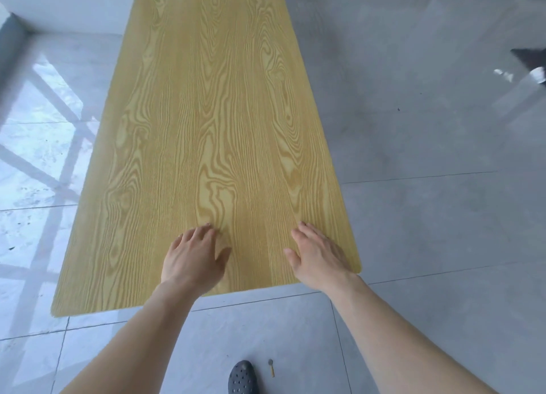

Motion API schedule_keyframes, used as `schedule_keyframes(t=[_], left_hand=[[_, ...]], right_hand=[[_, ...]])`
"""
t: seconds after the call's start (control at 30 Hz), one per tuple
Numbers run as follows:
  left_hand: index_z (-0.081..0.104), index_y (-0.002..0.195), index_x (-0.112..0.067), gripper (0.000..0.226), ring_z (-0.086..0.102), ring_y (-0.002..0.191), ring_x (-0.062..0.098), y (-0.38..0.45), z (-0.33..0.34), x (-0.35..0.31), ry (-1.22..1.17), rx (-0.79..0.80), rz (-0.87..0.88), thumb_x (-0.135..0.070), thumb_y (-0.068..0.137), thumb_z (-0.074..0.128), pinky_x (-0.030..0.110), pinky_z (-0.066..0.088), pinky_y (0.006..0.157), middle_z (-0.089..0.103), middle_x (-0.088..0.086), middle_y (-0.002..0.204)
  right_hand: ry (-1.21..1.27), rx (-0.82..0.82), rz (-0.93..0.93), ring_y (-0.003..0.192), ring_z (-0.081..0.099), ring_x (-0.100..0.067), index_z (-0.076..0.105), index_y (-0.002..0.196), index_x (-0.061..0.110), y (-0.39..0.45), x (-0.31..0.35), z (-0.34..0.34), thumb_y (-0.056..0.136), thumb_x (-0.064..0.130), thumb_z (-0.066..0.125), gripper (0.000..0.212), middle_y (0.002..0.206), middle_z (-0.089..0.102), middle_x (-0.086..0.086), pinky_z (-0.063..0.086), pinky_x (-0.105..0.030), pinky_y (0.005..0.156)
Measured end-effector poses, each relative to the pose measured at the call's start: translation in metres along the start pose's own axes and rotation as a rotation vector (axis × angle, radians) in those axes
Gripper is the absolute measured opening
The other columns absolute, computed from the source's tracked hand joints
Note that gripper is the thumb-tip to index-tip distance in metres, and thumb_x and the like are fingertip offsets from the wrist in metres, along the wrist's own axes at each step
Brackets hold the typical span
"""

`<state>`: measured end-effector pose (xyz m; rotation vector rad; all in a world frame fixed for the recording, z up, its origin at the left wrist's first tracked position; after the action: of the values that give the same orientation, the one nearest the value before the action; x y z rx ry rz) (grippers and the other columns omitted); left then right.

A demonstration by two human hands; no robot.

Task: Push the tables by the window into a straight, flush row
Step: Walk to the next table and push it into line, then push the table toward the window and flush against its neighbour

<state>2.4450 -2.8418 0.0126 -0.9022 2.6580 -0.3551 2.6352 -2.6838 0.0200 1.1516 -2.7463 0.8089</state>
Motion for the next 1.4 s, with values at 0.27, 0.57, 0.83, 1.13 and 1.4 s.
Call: schedule_keyframes(t=[0.27,0.57,0.83,1.13,1.4], left_hand=[[0.036,0.154,-0.028,0.059,0.032,0.148,0.018,0.004,-0.06,-0.093,0.05,0.104,0.065,-0.054,0.101,0.042,0.037,0.028,0.119,0.039,-0.008,0.159],[0.036,0.154,-0.029,0.06,0.037,0.145,0.018,0.061,-0.126,-0.273,0.097,0.053,0.143,-0.059,0.102,0.035,0.037,0.031,0.118,0.042,-0.008,0.157],[0.037,0.153,-0.029,0.06,0.038,0.145,0.018,0.113,-0.165,-0.428,0.064,0.013,0.151,-0.059,0.102,0.034,0.038,0.032,0.117,0.042,-0.008,0.158],[0.038,0.153,-0.03,0.06,0.04,0.144,0.021,0.223,-0.178,-0.527,0.069,0.016,0.175,-0.061,0.102,0.031,0.04,0.032,0.118,0.044,-0.006,0.157],[0.039,0.152,-0.029,0.058,0.041,0.141,0.021,0.396,-0.199,-0.576,0.018,0.036,0.147,-0.059,0.102,0.031,0.036,0.03,0.116,0.046,-0.006,0.154]], right_hand=[[0.01,0.114,0.081,0.156,0.017,-0.025,0.034,0.155,0.007,-0.038,-0.048,-0.08,0.106,0.047,0.037,0.064,0.167,0.025,-0.01,0.016,-0.038,0.125],[0.034,0.0,0.129,0.143,0.041,-0.027,0.048,0.145,0.011,-0.044,-0.197,-0.201,0.104,0.051,0.04,0.059,0.154,0.046,-0.008,0.036,-0.041,0.115],[0.001,-0.059,0.174,0.138,0.047,-0.028,0.052,0.142,0.012,-0.035,-0.342,-0.296,0.102,0.054,0.04,0.059,0.148,0.053,-0.008,0.039,-0.04,0.112],[0.004,-0.086,0.177,0.141,0.044,-0.029,0.052,0.142,0.011,0.044,-0.433,-0.367,0.102,0.056,0.041,0.061,0.151,0.051,-0.01,0.036,-0.041,0.115],[-0.066,-0.047,0.201,0.144,0.041,-0.029,0.05,0.145,0.01,0.181,-0.501,-0.461,0.104,0.052,0.039,0.06,0.153,0.048,-0.011,0.033,-0.04,0.118]])
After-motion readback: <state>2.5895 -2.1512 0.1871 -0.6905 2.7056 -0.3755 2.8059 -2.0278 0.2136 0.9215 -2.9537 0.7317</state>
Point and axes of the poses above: each hand's wrist, its own y-axis towards the middle knuckle, its own z-axis out of the palm, x = y × z, the point moved 1 cm from there along y, towards the middle knuckle
